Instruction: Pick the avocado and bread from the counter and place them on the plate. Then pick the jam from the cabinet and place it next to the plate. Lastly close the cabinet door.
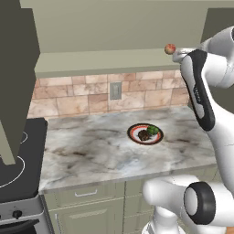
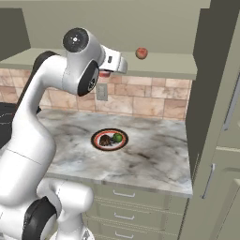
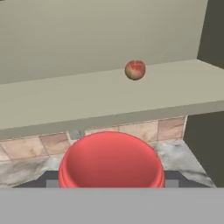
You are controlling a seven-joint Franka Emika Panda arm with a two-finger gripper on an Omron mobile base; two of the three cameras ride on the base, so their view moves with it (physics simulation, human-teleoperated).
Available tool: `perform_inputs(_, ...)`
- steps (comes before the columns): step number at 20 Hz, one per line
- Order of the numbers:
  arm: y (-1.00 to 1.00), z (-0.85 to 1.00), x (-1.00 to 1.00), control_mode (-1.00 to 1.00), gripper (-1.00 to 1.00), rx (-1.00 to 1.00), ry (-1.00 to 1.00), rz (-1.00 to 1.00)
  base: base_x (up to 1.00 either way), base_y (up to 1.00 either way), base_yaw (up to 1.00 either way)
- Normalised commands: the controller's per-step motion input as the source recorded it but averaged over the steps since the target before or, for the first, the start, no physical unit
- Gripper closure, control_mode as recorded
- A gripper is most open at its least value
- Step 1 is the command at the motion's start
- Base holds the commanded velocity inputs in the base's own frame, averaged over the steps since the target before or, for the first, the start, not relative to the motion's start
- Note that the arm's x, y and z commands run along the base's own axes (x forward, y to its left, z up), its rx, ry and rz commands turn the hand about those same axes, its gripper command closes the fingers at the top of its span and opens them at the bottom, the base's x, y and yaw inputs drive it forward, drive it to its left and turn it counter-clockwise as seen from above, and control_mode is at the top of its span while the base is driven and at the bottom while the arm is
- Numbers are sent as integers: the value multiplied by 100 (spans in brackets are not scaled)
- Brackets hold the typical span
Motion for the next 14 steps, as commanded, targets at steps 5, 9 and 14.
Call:
perform_inputs(5,0,-12,-38,-100,100,0,8,0,0,0,0)
perform_inputs(9,0,-26,-33,-100,100,0,10,0,0,0,0)
perform_inputs(14,0,-41,-23,-100,100,0,14,0,0,0,0)
